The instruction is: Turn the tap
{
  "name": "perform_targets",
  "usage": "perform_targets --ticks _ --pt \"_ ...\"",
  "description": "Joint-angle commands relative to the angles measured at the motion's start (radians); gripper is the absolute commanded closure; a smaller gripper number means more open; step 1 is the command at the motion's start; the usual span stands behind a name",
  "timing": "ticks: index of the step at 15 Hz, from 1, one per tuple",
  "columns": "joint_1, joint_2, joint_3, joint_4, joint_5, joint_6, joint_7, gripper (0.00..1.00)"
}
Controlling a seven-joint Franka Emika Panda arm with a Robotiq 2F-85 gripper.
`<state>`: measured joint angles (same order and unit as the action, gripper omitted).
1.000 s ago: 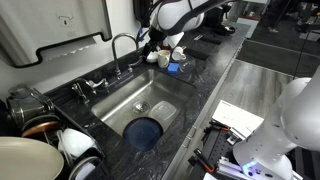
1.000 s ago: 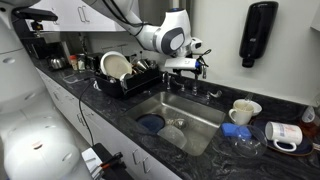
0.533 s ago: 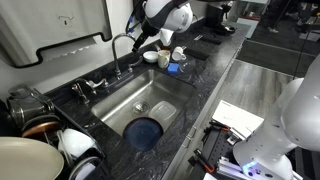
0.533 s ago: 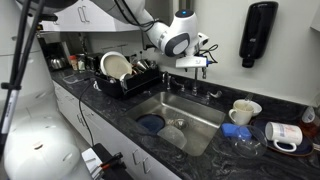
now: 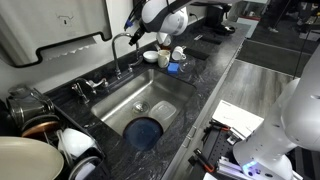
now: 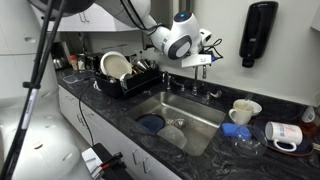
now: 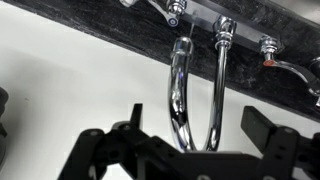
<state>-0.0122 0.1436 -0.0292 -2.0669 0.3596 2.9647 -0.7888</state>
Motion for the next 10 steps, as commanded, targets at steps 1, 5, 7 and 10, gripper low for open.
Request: perform_targets --ticks 1,5,7,10 --pt "0.002 0.066 -0.019 0.072 -0.045 -0.135 0.032 0.00" --pt "-0.025 0.094 -0.011 0.155 -0.022 -0.444 0.014 0.00" --pt "-0.077 0.093 0.025 0.199 -0.026 -0.551 0.020 0.00" --pt "-0.105 0.096 0.036 0.237 0.018 -0.679 -0.014 0.00"
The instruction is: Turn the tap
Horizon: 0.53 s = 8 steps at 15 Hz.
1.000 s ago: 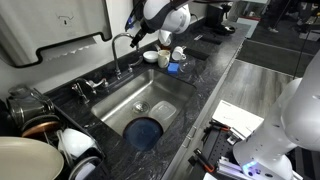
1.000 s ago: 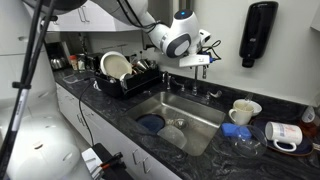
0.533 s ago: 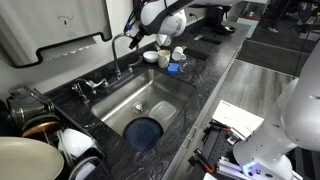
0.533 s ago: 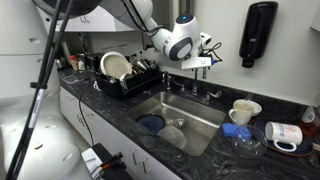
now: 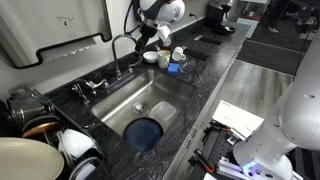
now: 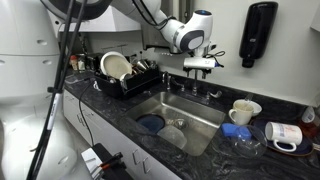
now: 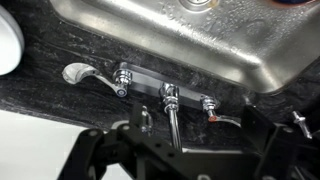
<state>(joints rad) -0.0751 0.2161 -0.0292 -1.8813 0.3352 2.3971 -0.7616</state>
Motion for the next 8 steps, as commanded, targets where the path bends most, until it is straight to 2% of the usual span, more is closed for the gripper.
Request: perform_targets --ticks 1,2,3,8 --pt "-0.047 0.023 0.041 0.055 0.066 -0.137 -0.056 0.00" --pt "-0.049 0.022 0.043 0.052 0.082 -0.153 -0.060 0.00" --pt "-0.042 0.001 0.043 0.020 0.080 -0.121 -0.054 0.00" --pt "-0.040 -0.109 0.047 -0.132 0.115 0.218 -0.129 0.00"
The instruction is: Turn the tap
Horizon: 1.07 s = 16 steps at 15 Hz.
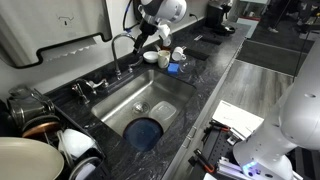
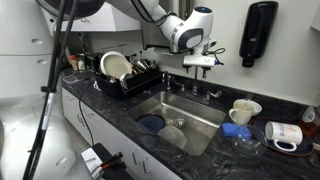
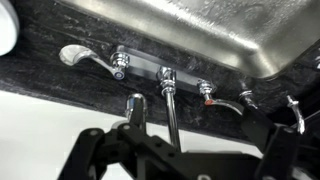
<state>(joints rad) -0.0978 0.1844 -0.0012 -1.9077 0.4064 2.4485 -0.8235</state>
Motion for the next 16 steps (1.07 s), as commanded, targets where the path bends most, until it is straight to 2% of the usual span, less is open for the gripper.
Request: perform_targets --ticks 1,3,5,6,11,16 --pt "-0.016 -0.092 0.018 -0.128 0.050 0.232 -0.076 0.00" --pt "-0.010 -0.101 0.020 -0.151 0.056 0.342 -0.093 0.00" --pt "0.001 -0.101 0.019 -0.163 0.073 0.392 -0.121 0.00" --pt "0.002 -0.079 0.004 -0.118 0.035 0.335 -0.066 0.00" --pt "0.004 -0.080 0.010 -0.131 0.039 0.362 -0.074 0.00" --pt "-0.027 -0.039 0.023 -0.071 0.144 0.310 -0.215 0.00"
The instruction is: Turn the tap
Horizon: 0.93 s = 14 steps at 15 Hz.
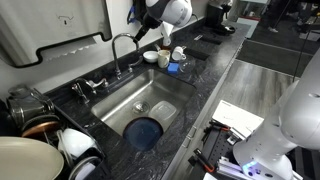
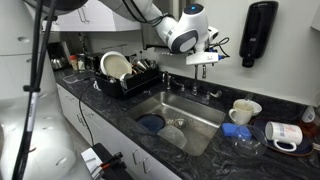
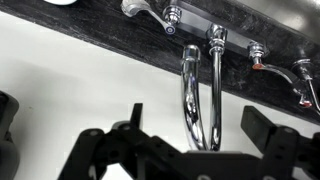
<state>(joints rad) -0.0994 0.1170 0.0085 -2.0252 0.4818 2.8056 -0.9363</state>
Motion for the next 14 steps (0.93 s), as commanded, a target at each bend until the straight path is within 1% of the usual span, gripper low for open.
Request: perform_targets --ticks 1,4,6,7,9,11,13,14 --pt "-0.033 0.034 0.019 0.060 0.110 -0.072 -0.150 0.00" --pt "-0.039 0.049 0.019 0.096 0.203 -0.166 -0.262 0.00" --pt "-0.035 0.066 0.013 0.114 0.221 -0.208 -0.296 0.00" --pt "-0.033 0.075 0.013 0.121 0.227 -0.212 -0.315 0.00" --pt "-0.025 0.093 0.012 0.128 0.225 -0.176 -0.341 0.00" --pt "-0.023 0.109 0.013 0.136 0.222 -0.163 -0.356 0.00" --pt "-0.020 0.123 0.013 0.142 0.216 -0.168 -0.360 0.00" --pt "-0.033 0.127 0.026 0.145 0.204 -0.184 -0.346 0.00"
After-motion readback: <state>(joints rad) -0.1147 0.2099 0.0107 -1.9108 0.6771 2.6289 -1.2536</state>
